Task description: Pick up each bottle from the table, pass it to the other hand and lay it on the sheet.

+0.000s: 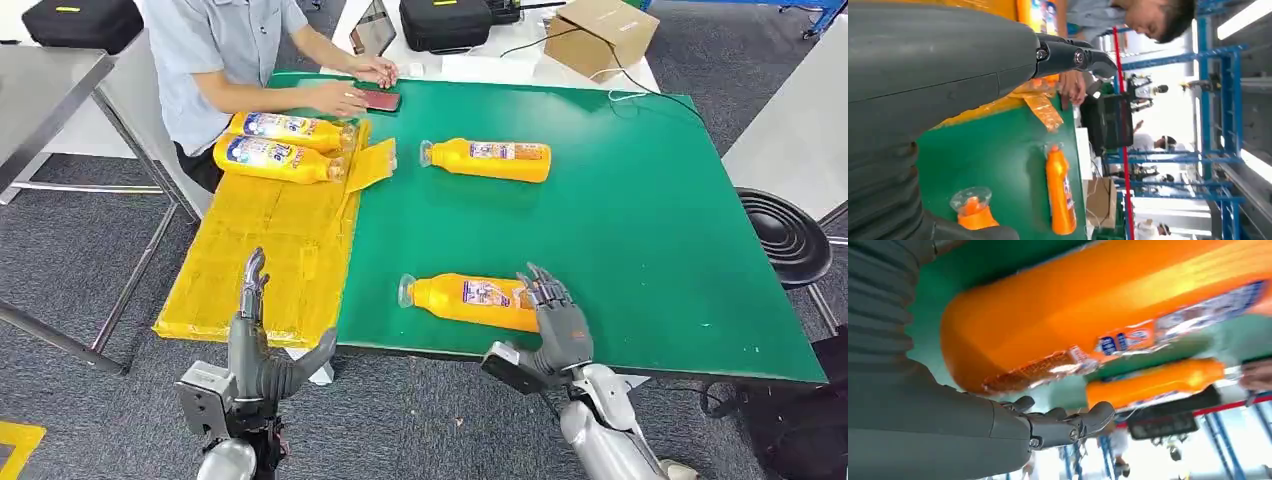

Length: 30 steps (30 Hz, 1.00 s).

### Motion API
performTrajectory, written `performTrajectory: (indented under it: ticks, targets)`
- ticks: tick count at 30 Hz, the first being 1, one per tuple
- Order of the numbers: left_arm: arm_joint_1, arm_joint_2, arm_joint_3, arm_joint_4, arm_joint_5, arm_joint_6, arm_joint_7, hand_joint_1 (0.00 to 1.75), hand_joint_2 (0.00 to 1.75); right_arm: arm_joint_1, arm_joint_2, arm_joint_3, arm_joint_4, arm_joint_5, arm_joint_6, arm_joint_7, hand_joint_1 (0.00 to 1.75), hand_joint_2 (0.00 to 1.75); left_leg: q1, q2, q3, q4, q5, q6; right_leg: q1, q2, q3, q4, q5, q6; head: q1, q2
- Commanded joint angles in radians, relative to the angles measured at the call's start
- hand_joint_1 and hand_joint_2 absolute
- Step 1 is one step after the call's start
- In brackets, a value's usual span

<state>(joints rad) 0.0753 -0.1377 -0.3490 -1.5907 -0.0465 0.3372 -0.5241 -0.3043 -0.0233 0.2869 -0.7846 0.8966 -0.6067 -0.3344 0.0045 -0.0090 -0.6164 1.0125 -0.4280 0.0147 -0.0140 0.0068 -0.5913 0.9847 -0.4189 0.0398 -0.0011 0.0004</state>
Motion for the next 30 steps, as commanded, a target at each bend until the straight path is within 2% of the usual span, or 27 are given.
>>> performTrajectory:
  ticks: [1,2,3,10,15,23,24,25,26,30]
  targets:
    - [-0.016,-0.006,0.024,0.106,0.043,-0.016,0.032,0.00,1.75,-0.116,-0.004,0.009,0.220,0.097,-0.043,0.086,0.00,1.75,0.000,0.001,0.007,-0.002,-0.001,-0.001,0.001,0.000,0.007,-0.002,-0.001,-0.002,0.000,0.000]
    - [-0.017,-0.006,0.025,0.111,0.044,-0.016,0.032,0.00,1.75,-0.118,-0.003,0.011,0.225,0.102,-0.040,0.092,0.00,1.75,0.000,0.001,0.003,-0.001,0.000,0.000,0.000,0.000,0.003,-0.001,0.000,-0.001,0.000,0.000]
    - [-0.020,-0.009,0.030,0.118,0.047,-0.015,0.034,0.00,1.75,-0.125,0.001,0.014,0.241,0.114,-0.028,0.111,0.00,1.75,0.000,0.002,0.007,-0.002,-0.002,-0.001,0.000,0.001,0.007,-0.002,-0.001,-0.002,0.000,0.000]
    - [-0.029,-0.013,0.046,0.122,0.058,-0.021,0.062,0.00,1.75,-0.186,0.014,0.017,0.345,0.171,0.063,0.267,0.00,1.75,0.000,0.001,0.006,-0.001,-0.001,-0.001,0.000,0.000,0.005,-0.001,-0.001,-0.002,0.000,0.000]
    - [-0.036,-0.015,0.048,0.121,0.067,-0.041,0.071,0.00,1.75,-0.214,0.042,0.010,0.384,0.160,0.117,0.249,0.00,1.75,0.000,0.000,0.008,-0.001,0.000,-0.001,0.001,-0.001,0.007,-0.002,0.000,-0.001,0.000,0.000]
    - [-0.036,-0.015,0.048,0.121,0.067,-0.041,0.071,0.00,1.75,-0.214,0.042,0.010,0.384,0.160,0.117,0.249,0.00,1.75,0.000,0.000,0.014,-0.002,0.000,-0.001,0.001,-0.002,0.013,-0.002,0.000,-0.002,0.000,0.000]
    - [-0.039,-0.016,0.047,0.126,0.069,-0.047,0.072,0.00,1.75,-0.218,0.046,0.002,0.396,0.146,0.151,0.233,0.00,1.75,0.001,0.000,0.014,-0.002,0.000,-0.001,0.001,-0.002,0.013,-0.003,0.000,-0.002,0.000,0.000]
    - [-0.043,-0.016,0.045,0.131,0.071,-0.054,0.073,0.00,1.75,-0.223,0.048,0.004,0.406,0.141,0.192,0.223,1.43,1.75,0.000,0.000,0.014,-0.001,0.000,-0.001,0.001,-0.001,0.013,-0.002,0.000,-0.001,0.000,0.000]
    - [-0.046,-0.016,0.044,0.133,0.071,-0.057,0.073,0.00,1.75,-0.226,0.051,0.004,0.412,0.139,0.207,0.223,1.75,1.75,0.001,0.000,0.015,-0.002,0.000,-0.001,0.001,-0.002,0.014,-0.002,0.000,-0.002,0.000,0.000]
    - [-0.059,-0.013,0.045,0.144,0.078,-0.067,0.074,0.00,1.75,-0.222,0.057,-0.006,0.431,0.118,0.251,0.213,1.75,1.75,0.001,0.001,0.015,-0.001,0.000,-0.001,0.001,-0.001,0.014,-0.002,0.000,-0.002,0.000,0.000]
